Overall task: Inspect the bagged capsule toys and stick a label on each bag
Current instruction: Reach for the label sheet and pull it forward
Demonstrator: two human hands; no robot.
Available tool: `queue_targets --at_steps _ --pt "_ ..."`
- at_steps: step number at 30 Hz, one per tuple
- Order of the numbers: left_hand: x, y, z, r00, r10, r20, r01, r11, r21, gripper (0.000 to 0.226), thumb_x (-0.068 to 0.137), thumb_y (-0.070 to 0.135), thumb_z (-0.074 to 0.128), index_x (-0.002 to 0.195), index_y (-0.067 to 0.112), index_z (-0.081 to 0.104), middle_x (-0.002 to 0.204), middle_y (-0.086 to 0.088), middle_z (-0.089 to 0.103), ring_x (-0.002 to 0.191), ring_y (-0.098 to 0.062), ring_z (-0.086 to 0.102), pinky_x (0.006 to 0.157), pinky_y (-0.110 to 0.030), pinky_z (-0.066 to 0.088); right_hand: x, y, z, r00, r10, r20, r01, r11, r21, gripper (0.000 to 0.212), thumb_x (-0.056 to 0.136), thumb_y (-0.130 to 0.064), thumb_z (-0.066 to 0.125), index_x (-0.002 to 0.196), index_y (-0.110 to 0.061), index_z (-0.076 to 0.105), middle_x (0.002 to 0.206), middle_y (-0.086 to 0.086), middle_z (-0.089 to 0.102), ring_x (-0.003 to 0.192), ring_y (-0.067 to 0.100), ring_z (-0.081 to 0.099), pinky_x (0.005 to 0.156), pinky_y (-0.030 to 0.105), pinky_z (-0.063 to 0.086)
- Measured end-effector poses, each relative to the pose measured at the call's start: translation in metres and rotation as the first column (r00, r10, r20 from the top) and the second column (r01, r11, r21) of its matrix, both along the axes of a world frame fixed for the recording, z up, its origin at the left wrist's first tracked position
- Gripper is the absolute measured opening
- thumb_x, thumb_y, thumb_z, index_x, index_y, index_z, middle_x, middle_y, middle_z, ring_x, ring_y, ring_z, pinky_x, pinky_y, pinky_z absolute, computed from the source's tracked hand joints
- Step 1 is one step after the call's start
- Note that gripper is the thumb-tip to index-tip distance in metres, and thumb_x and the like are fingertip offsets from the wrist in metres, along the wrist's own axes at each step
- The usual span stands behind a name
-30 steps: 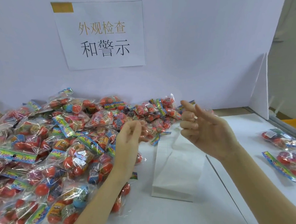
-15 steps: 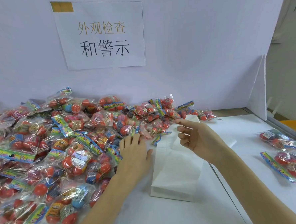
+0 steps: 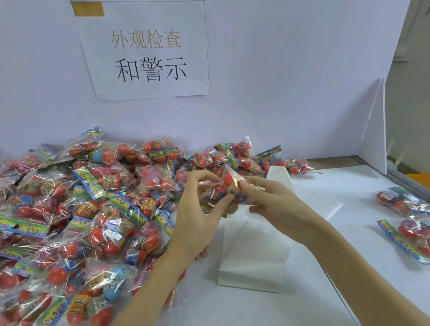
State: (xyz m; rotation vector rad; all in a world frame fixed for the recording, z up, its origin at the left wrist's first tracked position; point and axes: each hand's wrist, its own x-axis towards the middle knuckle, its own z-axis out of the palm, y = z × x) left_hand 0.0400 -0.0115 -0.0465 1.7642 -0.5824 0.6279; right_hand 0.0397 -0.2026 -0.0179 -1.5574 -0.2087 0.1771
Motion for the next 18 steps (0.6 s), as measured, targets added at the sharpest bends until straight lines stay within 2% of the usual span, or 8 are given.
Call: queue_targets --at_steps 3,5,7,9,13,15,18 --pt "-0.001 0.002 0.002 0.971 -0.116 -0.207 0.09 0.987 -0.135 0.056 0.09 0.025 0.08 0.134 0.02 0.047 0.11 0.005 0.067 0.107 -0.012 0.068 0.089 -0.021 0.054 0.0 0.003 0.0 0.987 -0.141 0.074 0.145 0.989 -0.043 0.036 0.087 -0.049 0.074 0.103 -0.018 0.081 0.094 0.003 0.077 0.084 0.012 0.065 0.075 0.027 0.051" --pt "-0.001 0.003 0.003 0.936 -0.182 -0.302 0.13 0.974 -0.187 0.047 0.095 0.033 0.072 0.136 0.021 0.052 0.105 0.0 0.07 0.098 -0.016 0.07 0.083 -0.027 0.059 0.001 0.004 0.0 0.975 -0.181 0.126 0.194 0.976 -0.098 0.028 0.088 -0.048 0.074 0.093 -0.022 0.081 0.079 -0.003 0.074 0.072 0.007 0.062 0.065 0.02 0.05" --pt "0.001 0.003 0.003 0.931 -0.143 -0.337 0.097 0.984 -0.148 0.025 0.101 0.033 0.062 0.122 0.019 0.066 0.101 0.001 0.073 0.096 -0.018 0.071 0.079 -0.028 0.06 0.0 0.006 0.001 0.968 -0.188 0.167 0.214 0.964 -0.156 0.029 0.084 -0.058 0.069 0.082 -0.031 0.08 0.066 -0.009 0.068 0.059 0.003 0.056 0.057 0.016 0.045" --pt "0.003 0.005 0.002 0.936 -0.06 -0.346 0.026 0.994 -0.104 0.016 0.104 0.026 0.059 0.107 0.018 0.073 0.093 0.004 0.074 0.09 -0.015 0.072 0.075 -0.029 0.061 -0.001 0.008 0.0 0.966 -0.188 0.18 0.218 0.962 -0.166 0.032 0.082 -0.066 0.061 0.076 -0.039 0.078 0.062 -0.011 0.066 0.053 0.002 0.052 0.054 0.013 0.044" --pt "0.003 0.006 0.002 0.938 -0.032 -0.344 -0.016 0.991 -0.134 0.009 0.103 0.021 0.062 0.105 0.018 0.071 0.089 0.005 0.073 0.081 -0.014 0.07 0.061 -0.021 0.058 -0.002 0.009 0.0 0.967 -0.188 0.17 0.209 0.971 -0.116 0.038 0.089 -0.063 0.059 0.082 -0.033 0.081 0.082 0.004 0.076 0.064 0.005 0.056 0.061 0.016 0.05" --pt "0.004 0.006 0.001 0.943 -0.011 -0.332 -0.032 0.992 -0.125 0.009 0.104 0.02 0.062 0.104 0.016 0.069 0.087 0.001 0.072 0.076 -0.019 0.069 0.056 -0.022 0.058 -0.001 0.01 -0.003 0.959 -0.221 0.175 0.241 0.965 -0.105 0.037 0.095 -0.056 0.059 0.083 -0.031 0.083 0.085 0.0 0.079 0.072 0.011 0.064 0.066 0.02 0.054" --pt "0.004 0.005 -0.001 0.945 0.004 -0.326 -0.042 0.993 -0.11 0.011 0.105 0.02 0.059 0.103 0.013 0.068 0.086 0.001 0.07 0.074 -0.013 0.069 0.054 -0.021 0.056 0.0 0.013 -0.006 0.948 -0.26 0.182 0.282 0.953 -0.113 0.039 0.102 -0.052 0.054 0.088 -0.032 0.084 0.088 -0.005 0.081 0.087 0.015 0.074 0.078 0.028 0.06"
